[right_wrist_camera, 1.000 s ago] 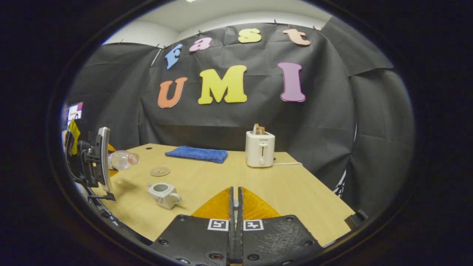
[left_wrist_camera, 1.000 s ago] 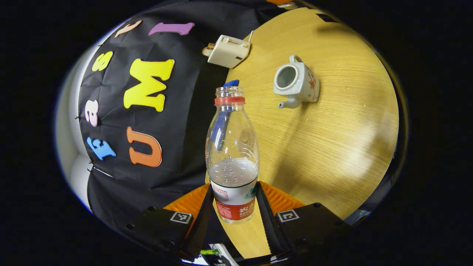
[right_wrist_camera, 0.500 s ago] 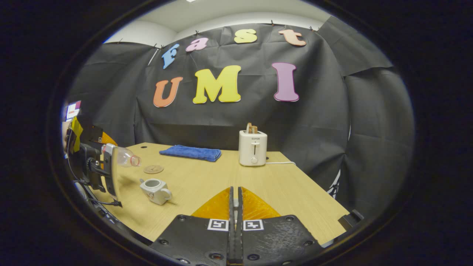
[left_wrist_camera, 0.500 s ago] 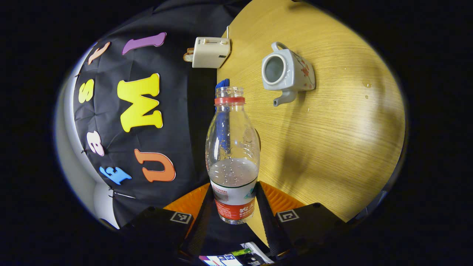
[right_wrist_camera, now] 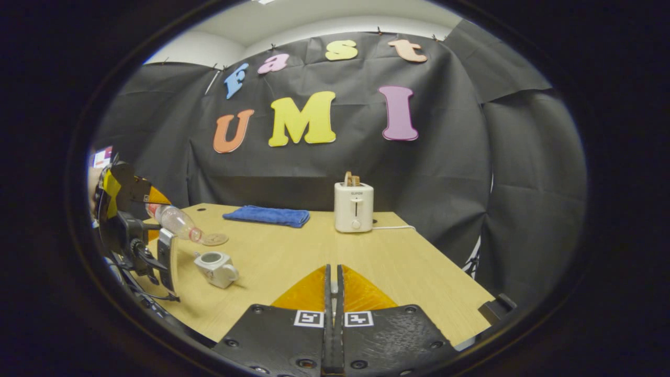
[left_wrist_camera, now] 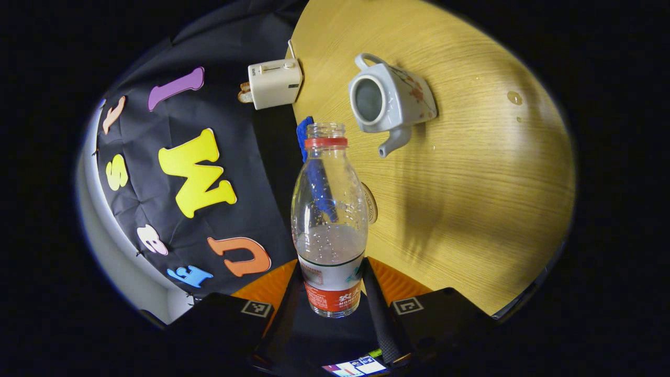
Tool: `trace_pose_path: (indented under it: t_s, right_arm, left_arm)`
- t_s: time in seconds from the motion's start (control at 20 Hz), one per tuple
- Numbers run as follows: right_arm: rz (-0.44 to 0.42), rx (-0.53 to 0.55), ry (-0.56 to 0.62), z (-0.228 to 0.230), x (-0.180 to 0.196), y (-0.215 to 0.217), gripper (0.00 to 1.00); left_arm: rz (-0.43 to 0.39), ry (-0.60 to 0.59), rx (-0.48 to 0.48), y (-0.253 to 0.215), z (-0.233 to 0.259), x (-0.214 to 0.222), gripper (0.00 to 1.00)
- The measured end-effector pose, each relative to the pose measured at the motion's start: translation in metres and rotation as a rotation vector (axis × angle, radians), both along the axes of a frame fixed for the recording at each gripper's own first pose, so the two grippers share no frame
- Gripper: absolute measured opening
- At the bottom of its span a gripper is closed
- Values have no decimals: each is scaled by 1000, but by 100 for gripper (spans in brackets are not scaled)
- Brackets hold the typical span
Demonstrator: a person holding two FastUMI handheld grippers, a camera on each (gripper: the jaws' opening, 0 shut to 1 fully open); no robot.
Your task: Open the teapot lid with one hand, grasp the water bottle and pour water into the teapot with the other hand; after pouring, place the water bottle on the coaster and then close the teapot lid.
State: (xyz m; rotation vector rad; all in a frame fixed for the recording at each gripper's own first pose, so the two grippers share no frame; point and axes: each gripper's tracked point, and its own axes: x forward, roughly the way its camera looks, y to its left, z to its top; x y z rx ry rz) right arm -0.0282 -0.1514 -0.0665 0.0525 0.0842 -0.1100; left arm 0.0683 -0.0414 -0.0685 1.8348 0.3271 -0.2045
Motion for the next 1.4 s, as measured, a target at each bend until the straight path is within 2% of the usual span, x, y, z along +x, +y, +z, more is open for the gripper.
trace_pose_path:
  t_s: [0.1, 1.4]
  right_arm:
    - [-3, 0, -1, 0, 1, -1, 0]
    - [4, 11, -2, -4, -3, -4, 0]
  left_arm:
    - [-6, -8, 18, -2, 3, 3, 69]
    - [-69, -103, 225, -17, 28, 12, 68]
